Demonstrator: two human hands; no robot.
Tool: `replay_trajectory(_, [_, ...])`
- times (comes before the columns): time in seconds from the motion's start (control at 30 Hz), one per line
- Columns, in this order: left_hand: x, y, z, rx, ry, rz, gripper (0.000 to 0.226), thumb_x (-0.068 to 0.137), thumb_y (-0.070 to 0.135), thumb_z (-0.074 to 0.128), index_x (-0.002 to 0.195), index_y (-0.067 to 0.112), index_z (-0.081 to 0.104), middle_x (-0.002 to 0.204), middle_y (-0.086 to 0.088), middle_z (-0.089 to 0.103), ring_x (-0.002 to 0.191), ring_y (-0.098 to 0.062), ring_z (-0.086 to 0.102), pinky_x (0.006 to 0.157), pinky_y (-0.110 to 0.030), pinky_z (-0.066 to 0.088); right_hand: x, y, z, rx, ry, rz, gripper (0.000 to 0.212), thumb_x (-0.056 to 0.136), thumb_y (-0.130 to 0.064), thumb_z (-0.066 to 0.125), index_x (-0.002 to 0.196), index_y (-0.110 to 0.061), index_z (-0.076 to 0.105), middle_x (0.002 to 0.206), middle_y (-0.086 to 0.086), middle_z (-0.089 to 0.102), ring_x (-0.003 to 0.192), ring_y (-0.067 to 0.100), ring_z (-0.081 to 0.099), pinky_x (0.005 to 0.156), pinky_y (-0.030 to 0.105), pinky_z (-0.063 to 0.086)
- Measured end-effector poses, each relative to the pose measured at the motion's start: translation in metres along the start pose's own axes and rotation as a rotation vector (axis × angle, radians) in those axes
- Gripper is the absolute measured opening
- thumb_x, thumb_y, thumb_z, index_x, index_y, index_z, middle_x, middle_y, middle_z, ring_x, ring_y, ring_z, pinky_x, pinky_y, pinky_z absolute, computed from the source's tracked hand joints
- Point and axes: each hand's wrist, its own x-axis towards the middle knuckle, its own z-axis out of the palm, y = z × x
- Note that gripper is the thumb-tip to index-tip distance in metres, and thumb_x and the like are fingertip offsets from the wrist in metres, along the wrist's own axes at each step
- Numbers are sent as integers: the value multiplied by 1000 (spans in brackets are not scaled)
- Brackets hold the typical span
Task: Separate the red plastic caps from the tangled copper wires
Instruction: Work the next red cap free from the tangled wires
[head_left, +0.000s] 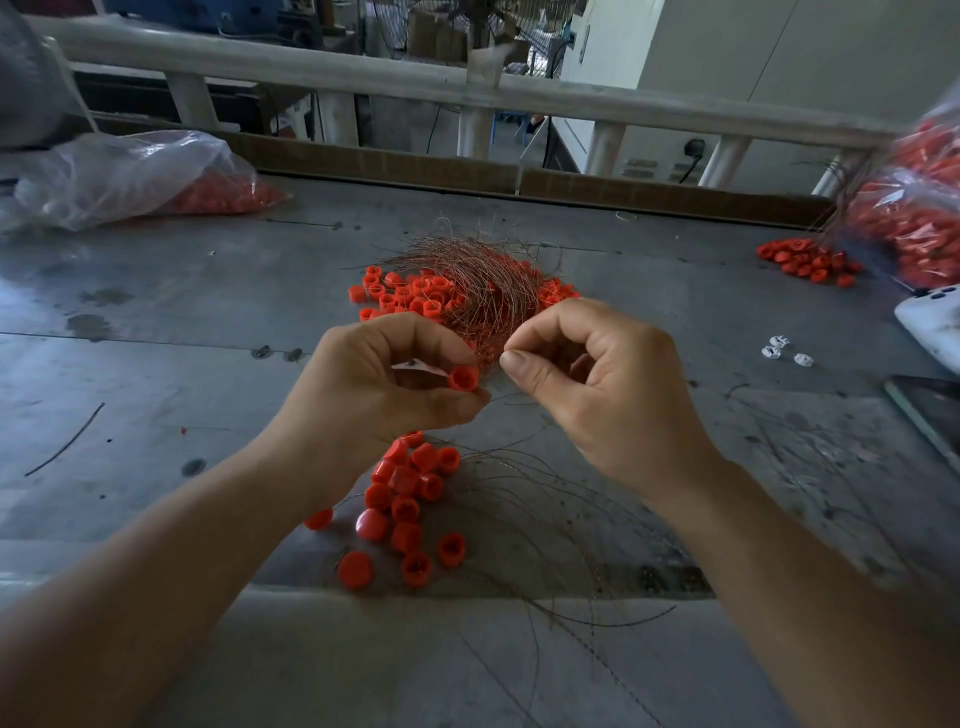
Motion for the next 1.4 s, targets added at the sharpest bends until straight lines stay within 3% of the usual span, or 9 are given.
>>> replay_trajectory(0.17, [0, 0, 0, 10, 10, 24, 28, 47, 14, 72, 74, 20, 68, 73, 2, 73, 68, -10, 70, 61, -14, 52, -2, -3, 3, 7, -30, -8, 16, 79, -8, 68, 74, -21, 60, 69, -13, 56, 66, 1, 53, 59, 9, 41])
replay_trajectory(0.33, [1, -1, 0, -25, -14, 60, 30, 55, 10, 67, 84, 15, 68, 80, 4, 73, 77, -8, 70, 68, -13, 52, -2, -3, 4, 7, -8, -4, 16, 80, -8, 68, 74, -21, 61, 70, -14, 57, 68, 1, 54, 61, 10, 42])
replay_trajectory(0.63, [0, -1, 0, -41, 13, 95, 21, 47, 19, 72, 67, 23, 71, 75, 2, 73, 72, -12, 70, 65, -15, 53, -2, -4, 5, 30, 7, -19, 7, 79, -13, 62, 76, -19, 63, 72, -12, 59, 67, 3, 56, 60, 11, 44])
replay_trajectory(0.73, [0, -1, 0, -35, 18, 100, 22, 45, 23, 74, 67, 24, 71, 74, 3, 72, 69, -11, 69, 64, -17, 53, -3, -3, 7, 1, -20, -20, 4, 78, -11, 64, 77, -14, 67, 72, -9, 60, 67, 5, 56, 61, 12, 45])
replay_trajectory(1.0, [0, -1, -1, 4, 15, 98, 25, 52, 11, 71, 76, 14, 66, 75, 1, 72, 71, -11, 69, 66, -17, 54, -3, -3, 9, -31, -32, -31, 3, 77, -11, 65, 75, -10, 68, 68, -9, 59, 67, 7, 55, 58, 10, 43])
replay_trajectory(1.17, [0, 0, -1, -88, 6, 81, 23, 47, 17, 73, 70, 19, 71, 74, 0, 72, 71, -11, 69, 66, -17, 53, -3, -2, 8, -42, -30, -9, 6, 77, -6, 68, 73, -10, 67, 68, -10, 59, 67, 5, 54, 58, 10, 42])
replay_trajectory(1.4, [-1, 1, -2, -211, -59, 27, 29, 63, 7, 60, 90, 12, 70, 81, -5, 74, 81, -17, 70, 70, -19, 54, -2, -3, 3, -46, -11, 5, 7, 78, -5, 69, 74, -10, 68, 67, -13, 58, 66, 1, 53, 57, 8, 39])
